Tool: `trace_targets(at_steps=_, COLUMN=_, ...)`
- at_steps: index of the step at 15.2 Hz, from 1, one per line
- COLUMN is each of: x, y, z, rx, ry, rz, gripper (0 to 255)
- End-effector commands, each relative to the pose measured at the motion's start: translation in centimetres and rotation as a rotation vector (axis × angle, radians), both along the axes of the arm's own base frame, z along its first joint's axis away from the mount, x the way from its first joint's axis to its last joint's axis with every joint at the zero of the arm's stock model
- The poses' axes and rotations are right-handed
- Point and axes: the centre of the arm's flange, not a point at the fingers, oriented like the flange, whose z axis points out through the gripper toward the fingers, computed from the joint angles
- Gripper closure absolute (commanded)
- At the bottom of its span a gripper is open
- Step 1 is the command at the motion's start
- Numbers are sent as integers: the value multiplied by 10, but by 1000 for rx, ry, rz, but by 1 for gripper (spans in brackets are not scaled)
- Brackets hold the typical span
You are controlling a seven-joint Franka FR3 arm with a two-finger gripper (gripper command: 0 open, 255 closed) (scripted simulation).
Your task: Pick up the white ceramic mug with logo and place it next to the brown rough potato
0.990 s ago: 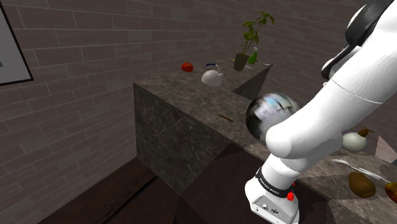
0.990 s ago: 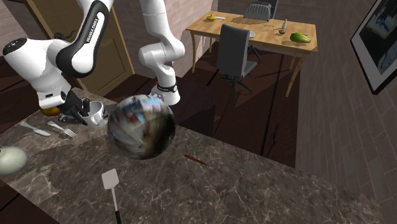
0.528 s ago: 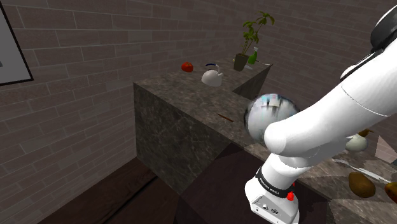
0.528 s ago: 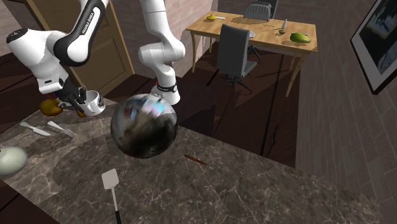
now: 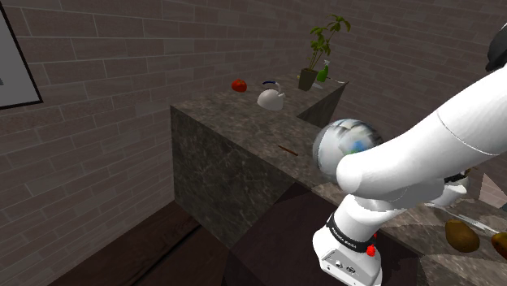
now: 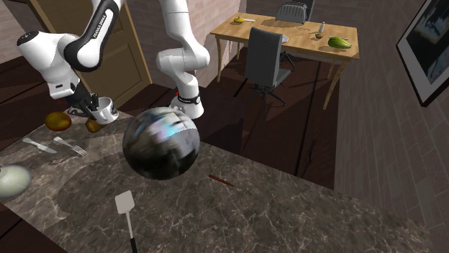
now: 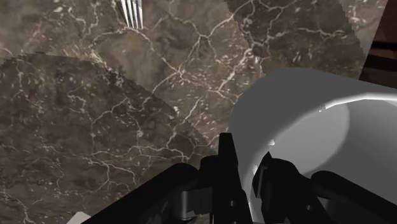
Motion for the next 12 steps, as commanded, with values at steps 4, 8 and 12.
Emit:
trace_targets(at_steps=4, x=-1, y=-1, z=-27, rx=0, ry=1, rz=0, gripper=255)
trace_targets(at_steps=8, x=-1, y=-1, z=-48, rx=-1, ry=1, rz=0, gripper=255)
trace_targets(at_steps=12, x=-1, y=-1, z=-69, rx=0, ry=1, rz=0, gripper=255)
